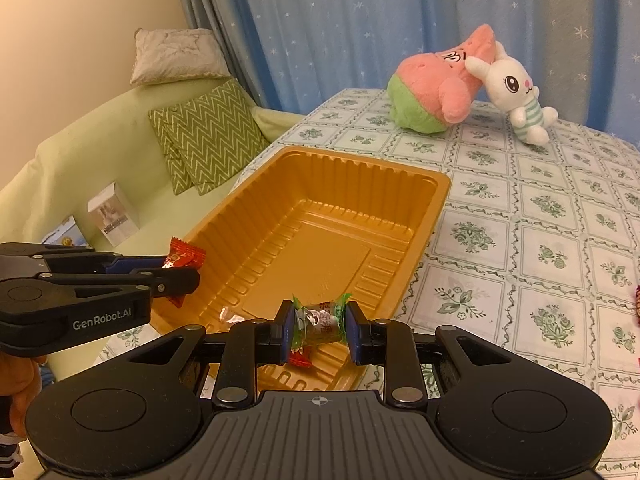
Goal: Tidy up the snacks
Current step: 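Open the left tool over the tray while the right tool opens, releasing its candy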
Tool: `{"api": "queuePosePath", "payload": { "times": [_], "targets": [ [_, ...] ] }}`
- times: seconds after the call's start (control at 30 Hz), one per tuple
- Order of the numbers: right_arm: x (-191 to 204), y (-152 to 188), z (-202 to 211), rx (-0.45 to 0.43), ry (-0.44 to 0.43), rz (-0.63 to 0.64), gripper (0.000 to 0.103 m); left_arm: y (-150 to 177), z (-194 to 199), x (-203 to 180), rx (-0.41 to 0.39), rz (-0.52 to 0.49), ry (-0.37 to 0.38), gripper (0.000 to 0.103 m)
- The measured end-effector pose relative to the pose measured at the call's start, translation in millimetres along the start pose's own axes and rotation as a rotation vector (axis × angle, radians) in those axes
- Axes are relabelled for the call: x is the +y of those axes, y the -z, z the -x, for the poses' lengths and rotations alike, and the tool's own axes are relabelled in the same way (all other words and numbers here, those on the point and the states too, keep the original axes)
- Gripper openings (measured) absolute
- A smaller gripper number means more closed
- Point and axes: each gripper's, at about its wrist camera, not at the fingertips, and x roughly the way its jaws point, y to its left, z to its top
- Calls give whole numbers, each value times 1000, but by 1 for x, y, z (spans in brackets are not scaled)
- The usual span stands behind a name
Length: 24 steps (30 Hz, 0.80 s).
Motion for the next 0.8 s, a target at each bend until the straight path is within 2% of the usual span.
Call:
{"api": "queuePosePath", "payload": {
  "times": [0.1, 0.13, 0.17, 0.2, 0.53, 0.7, 0.8],
  "targets": [
    [-2, 0, -3, 3, 0, -4, 27, -1, -6, 0, -4, 3, -11, 20],
    [-2, 0, -4, 4, 1, -6, 27, 0, -7, 0, -10, 5, -17, 24],
    [-3, 0, -4, 5, 2, -9, 27, 0, -7, 0, -10, 7, -24, 33],
    [-4, 0, -5, 7, 2, -11, 27, 1, -8, 1, -9, 11, -26, 34],
    [-6, 0, -3, 9, 0, -21, 27, 9, 4, 9, -17, 21, -46, 34],
    [-4, -7, -4, 7, -31, -42, 27, 13, 10, 12, -23, 27, -57, 35],
    [-2, -12, -5, -11, -61, -45, 28, 15, 12, 12, -25, 34, -65, 39]
  ]
}}
